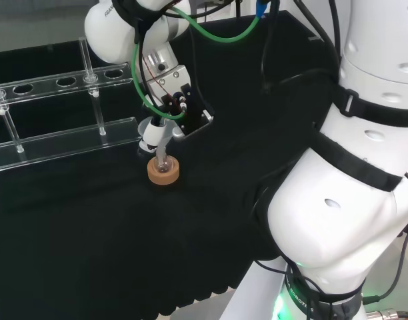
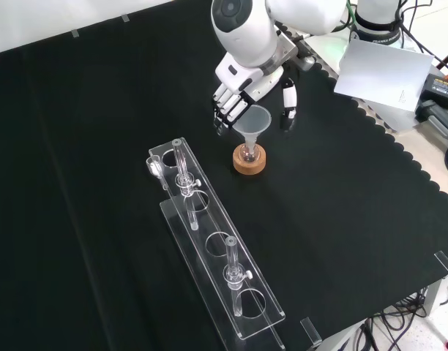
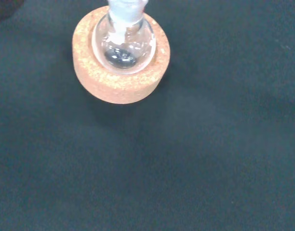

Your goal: Place the funnel on the round-bottom flask.

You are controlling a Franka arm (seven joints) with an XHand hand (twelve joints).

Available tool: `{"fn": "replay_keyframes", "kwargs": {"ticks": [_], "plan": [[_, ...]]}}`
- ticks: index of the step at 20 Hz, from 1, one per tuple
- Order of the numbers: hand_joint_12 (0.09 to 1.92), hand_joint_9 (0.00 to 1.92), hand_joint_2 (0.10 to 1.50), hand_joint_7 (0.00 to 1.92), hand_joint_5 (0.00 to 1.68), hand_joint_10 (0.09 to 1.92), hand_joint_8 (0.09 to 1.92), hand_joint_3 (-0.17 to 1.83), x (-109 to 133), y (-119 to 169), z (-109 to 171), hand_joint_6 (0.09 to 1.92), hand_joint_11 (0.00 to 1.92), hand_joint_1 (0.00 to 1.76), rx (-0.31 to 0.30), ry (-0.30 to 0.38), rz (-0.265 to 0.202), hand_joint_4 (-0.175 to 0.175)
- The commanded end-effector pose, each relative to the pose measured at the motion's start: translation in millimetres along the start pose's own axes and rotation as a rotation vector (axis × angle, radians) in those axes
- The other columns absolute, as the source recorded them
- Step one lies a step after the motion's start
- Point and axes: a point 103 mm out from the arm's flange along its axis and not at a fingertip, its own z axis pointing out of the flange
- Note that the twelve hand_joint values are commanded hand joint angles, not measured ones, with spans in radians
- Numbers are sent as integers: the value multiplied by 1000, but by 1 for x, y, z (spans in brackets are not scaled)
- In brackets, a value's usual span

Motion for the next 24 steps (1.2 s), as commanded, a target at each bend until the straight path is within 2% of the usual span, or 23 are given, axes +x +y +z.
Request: {"fn": "replay_keyframes", "kwargs": {"ticks": [1, 4, 6, 9, 12, 24], "plan": [[1552, 16, 608, 0, 92, 807, 208, 227, 2, -5, -1, 87, 127, 512, -78, -5, -14, -45], [1567, 1, 616, 0, 82, 776, 156, 193, -2, -10, -7, 87, 104, 496, -154, 6, -22, -46], [1560, 13, 636, 0, 110, 812, 251, 156, -7, -13, -14, 87, 109, 496, -181, 21, -28, -52], [1547, 71, 663, 0, 146, 814, 418, 125, -15, -15, -29, 87, 136, 509, -179, 49, -44, -55], [1539, 113, 684, 0, 169, 800, 503, 119, -24, -13, -40, 87, 149, 522, -173, 64, -45, -55], [1524, 168, 715, 20, 200, 782, 585, 123, -69, 15, -69, 87, 159, 529, -168, 109, -21, -55]]}}
